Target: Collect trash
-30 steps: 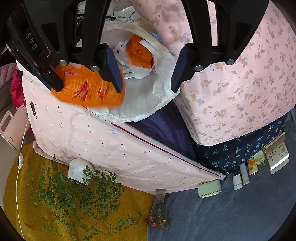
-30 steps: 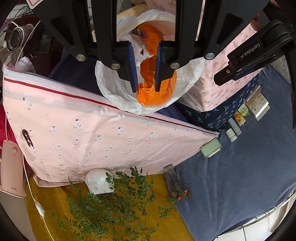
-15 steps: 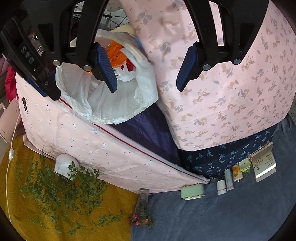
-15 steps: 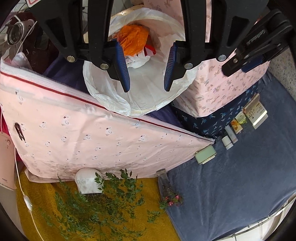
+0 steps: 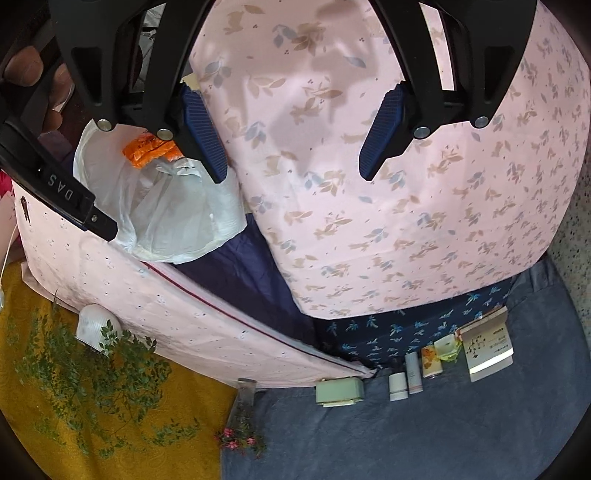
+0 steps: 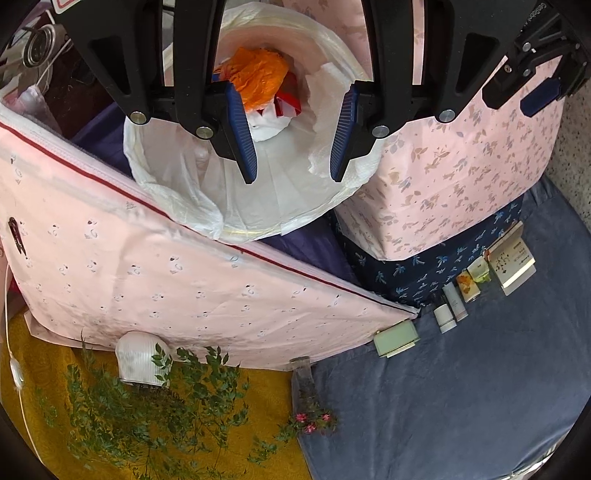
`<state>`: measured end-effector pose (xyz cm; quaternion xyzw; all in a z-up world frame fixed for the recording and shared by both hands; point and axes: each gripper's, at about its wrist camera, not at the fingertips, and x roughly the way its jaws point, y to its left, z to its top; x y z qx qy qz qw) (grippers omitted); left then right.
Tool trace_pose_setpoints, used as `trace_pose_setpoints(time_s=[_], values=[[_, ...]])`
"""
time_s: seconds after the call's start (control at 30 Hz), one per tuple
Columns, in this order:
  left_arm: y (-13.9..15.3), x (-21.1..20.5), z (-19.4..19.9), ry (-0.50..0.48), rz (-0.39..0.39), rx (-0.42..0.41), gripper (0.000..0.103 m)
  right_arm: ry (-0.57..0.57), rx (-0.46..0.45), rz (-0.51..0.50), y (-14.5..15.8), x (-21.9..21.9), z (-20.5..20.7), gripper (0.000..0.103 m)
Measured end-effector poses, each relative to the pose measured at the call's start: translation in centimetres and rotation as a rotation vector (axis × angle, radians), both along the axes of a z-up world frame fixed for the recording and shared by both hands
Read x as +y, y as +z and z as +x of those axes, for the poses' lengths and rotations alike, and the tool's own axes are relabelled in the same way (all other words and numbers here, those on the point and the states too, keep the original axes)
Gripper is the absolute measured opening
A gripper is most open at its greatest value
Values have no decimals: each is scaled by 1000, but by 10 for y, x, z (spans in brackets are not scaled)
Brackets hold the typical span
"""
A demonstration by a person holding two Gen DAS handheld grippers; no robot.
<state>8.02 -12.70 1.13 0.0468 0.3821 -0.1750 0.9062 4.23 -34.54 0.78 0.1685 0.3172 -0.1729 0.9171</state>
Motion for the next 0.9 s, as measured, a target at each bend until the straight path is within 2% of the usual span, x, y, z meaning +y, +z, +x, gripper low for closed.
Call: trace_pose_setpoints(time_s=[0.37, 0.47, 0.5, 0.57, 0.67, 0.9], values=[[-2, 7, -5, -3, 6, -4, 71, 17, 14, -12, -3, 11, 0, 43], [-2, 7, -6, -8, 6, -6, 72, 13, 12, -12, -2, 10, -4, 49], [-2, 7, -6, -8, 5, -6, 78, 13, 12, -13, -1, 9, -6, 49], [-2, 8, -6, -3, 5, -12, 80, 13, 16, -16, 0, 9, -9, 49], [-3, 7, -6, -3, 15, -11, 80, 9, 20, -17, 1, 7, -16, 50], [-8, 3, -8, -16, 18, 5, 80, 1, 51, -20, 2, 1, -42, 60]])
